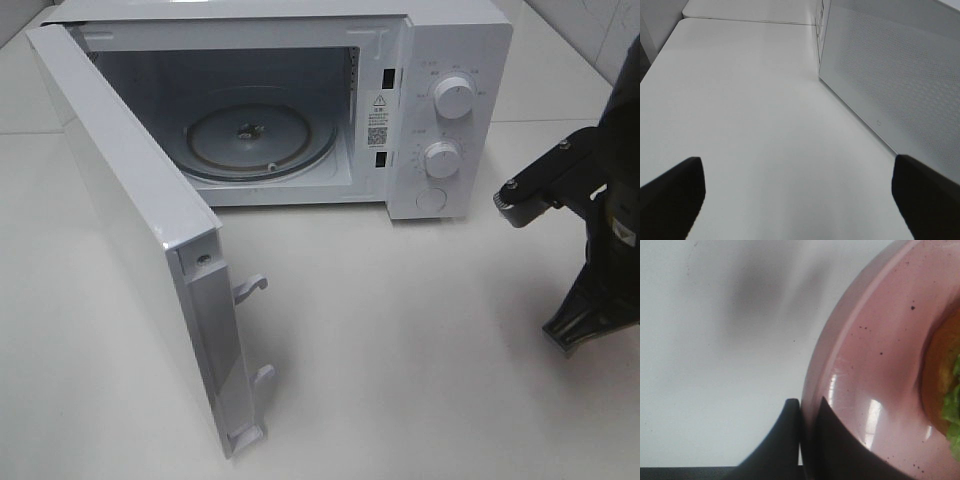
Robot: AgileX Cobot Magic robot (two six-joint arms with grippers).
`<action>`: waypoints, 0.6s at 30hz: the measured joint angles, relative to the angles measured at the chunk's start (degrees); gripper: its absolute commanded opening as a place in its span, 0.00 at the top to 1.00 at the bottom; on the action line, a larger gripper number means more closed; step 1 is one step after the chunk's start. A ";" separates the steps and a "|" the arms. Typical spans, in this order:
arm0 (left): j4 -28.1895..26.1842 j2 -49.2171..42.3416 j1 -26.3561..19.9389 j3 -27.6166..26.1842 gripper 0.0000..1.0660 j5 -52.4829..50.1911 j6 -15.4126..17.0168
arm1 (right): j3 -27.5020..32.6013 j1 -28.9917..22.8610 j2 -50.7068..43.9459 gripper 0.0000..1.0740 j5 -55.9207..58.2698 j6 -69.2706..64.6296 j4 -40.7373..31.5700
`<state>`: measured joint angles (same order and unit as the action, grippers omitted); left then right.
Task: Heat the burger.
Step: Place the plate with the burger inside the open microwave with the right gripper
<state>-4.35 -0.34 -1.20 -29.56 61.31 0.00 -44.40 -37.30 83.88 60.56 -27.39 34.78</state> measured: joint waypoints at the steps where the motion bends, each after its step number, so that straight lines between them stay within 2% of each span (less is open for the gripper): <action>1: 0.00 0.00 0.00 0.00 0.13 0.00 0.00 | 0.46 -0.29 -0.46 1.00 0.00 -0.06 0.00; 14: 0.00 0.00 0.00 0.00 0.13 0.00 0.00 | 6.30 -1.95 -7.79 1.00 0.17 0.40 -1.38; 18: 0.00 0.00 0.00 0.00 0.13 0.00 0.00 | 6.36 -1.95 -8.59 1.00 0.17 1.09 -1.55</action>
<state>-4.35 -0.34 -1.20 -29.56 61.31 0.00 -38.04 -39.25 75.29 60.73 -26.30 33.23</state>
